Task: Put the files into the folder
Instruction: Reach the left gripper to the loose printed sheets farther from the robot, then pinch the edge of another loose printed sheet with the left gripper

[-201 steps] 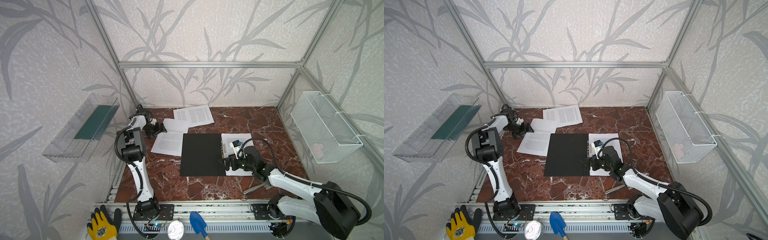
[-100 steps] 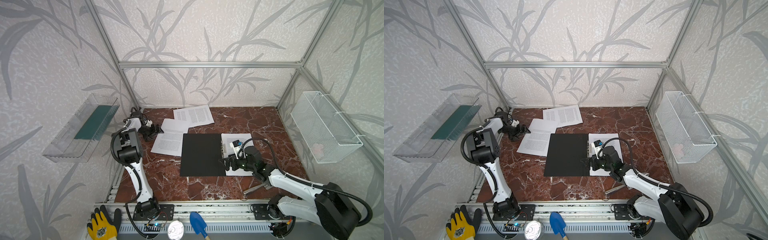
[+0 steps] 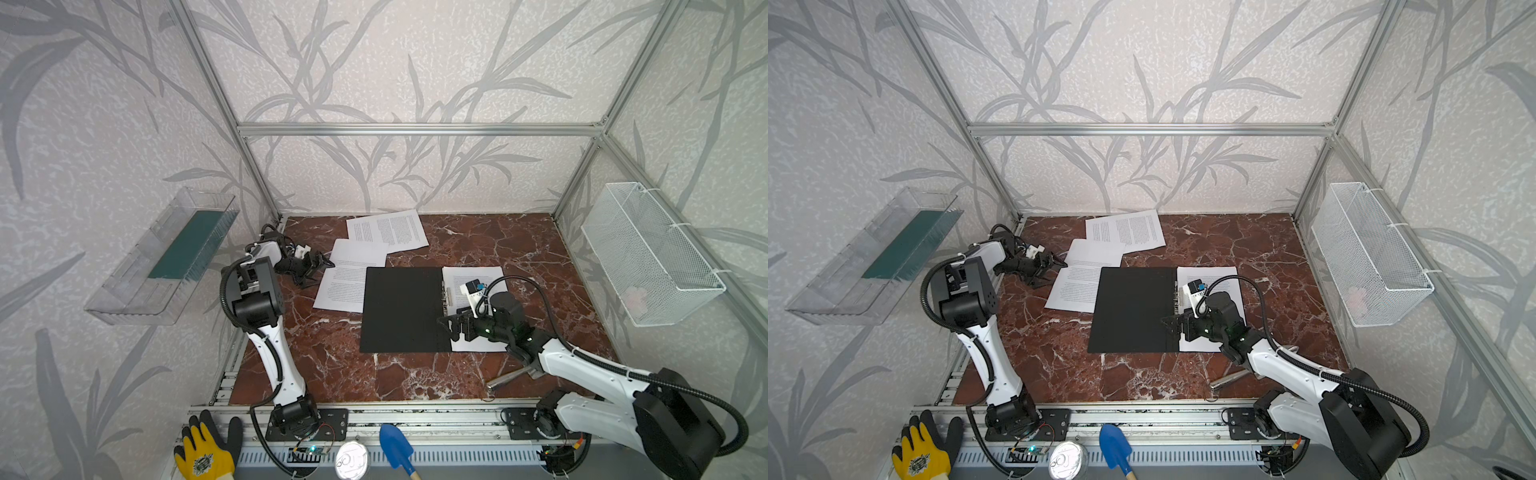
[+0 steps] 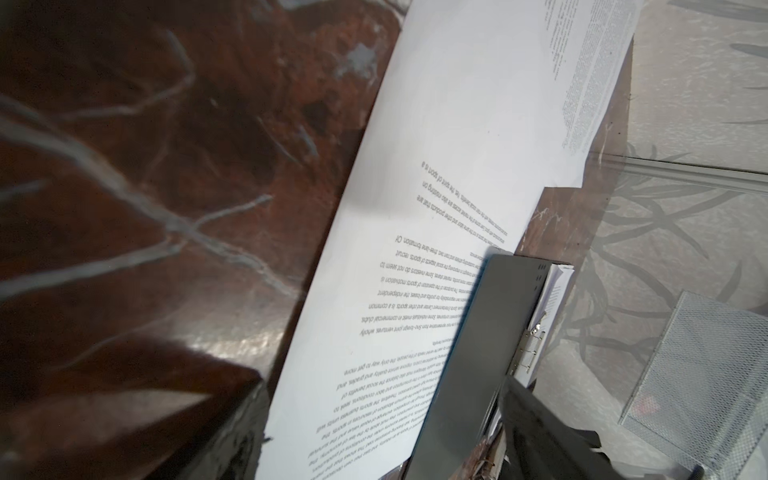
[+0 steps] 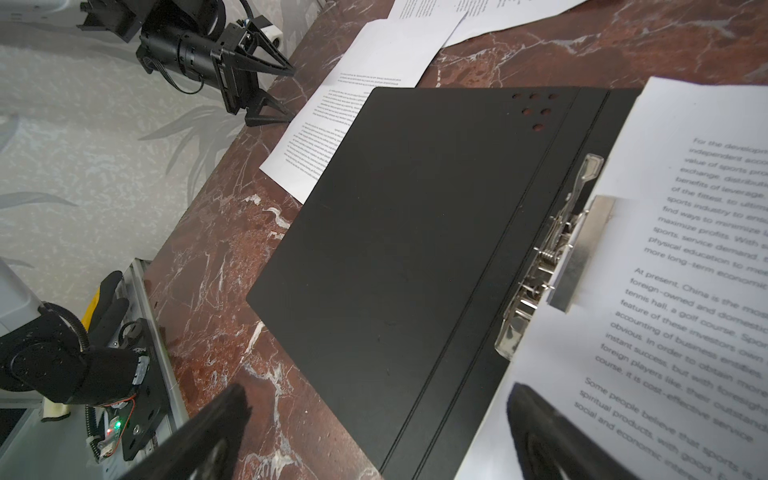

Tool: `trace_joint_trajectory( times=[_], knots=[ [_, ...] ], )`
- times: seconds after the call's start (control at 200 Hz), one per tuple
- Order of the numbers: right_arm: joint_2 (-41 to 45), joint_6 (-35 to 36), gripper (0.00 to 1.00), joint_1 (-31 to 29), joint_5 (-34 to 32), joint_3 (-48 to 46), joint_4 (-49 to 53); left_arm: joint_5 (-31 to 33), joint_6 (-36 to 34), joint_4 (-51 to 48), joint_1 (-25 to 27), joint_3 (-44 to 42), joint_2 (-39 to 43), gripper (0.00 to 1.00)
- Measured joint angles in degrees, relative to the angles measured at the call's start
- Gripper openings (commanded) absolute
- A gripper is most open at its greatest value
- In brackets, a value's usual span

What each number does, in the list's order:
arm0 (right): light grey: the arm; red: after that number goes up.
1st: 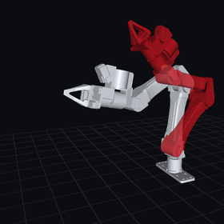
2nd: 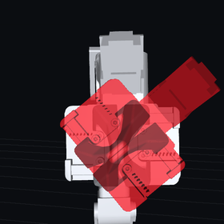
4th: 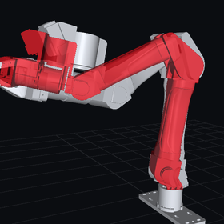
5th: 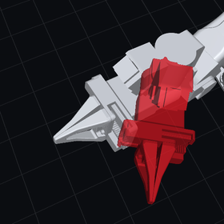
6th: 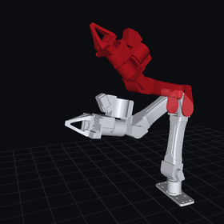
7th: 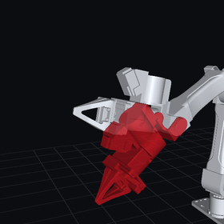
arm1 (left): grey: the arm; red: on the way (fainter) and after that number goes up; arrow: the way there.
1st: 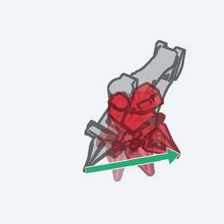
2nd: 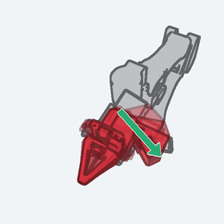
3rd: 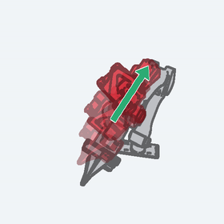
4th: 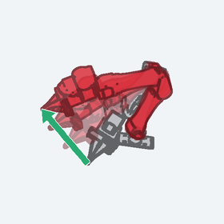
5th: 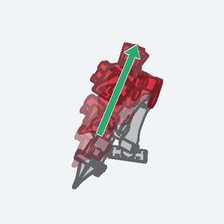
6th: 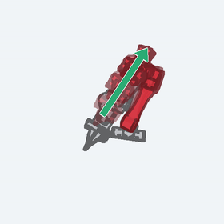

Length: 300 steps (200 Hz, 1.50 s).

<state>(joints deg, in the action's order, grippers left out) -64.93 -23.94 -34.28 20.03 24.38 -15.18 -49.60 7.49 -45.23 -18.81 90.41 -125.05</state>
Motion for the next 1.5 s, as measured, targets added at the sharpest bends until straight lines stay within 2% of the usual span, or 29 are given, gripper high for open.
trace_joint_trajectory(
  times=[0.255, 0.71, 1.015, 1.22, 1.34, 1.499],
  knots=[
    [0.0, 0.0, 0.97, 0.0, 0.0, 0.0, 0.0, -5.4, 1.3, 2.0, 0.6, -3.3, 0.7, 0.87],
    [0.2, 0.0, 0.97, 0.0, 0.0, 0.0, 0.0, -9.4, 1.6, 3.3, 5.4, -4.7, 4.3, 0.85],
    [0.2, 0.0, 0.97, 0.0, 0.0, 0.0, 0.0, -5.9, -1.0, 0.6, 9.2, -4.6, 5.5, 0.81],
    [0.2, 0.0, 0.97, 0.0, 0.0, 0.0, 0.0, -1.8, -3.0, -2.3, 11.5, -4.2, 4.5, 0.73],
    [0.2, 0.0, 0.97, 0.0, 0.1, 0.0, 0.0, -0.2, -3.2, -2.6, 11.5, -4.2, 4.5, 0.60],
    [0.2, 0.0, 0.97, 0.0, 0.1, 0.0, 0.0, 0.4, -3.0, -2.8, 11.3, -4.2, 4.3, 0.48]
  ],
)
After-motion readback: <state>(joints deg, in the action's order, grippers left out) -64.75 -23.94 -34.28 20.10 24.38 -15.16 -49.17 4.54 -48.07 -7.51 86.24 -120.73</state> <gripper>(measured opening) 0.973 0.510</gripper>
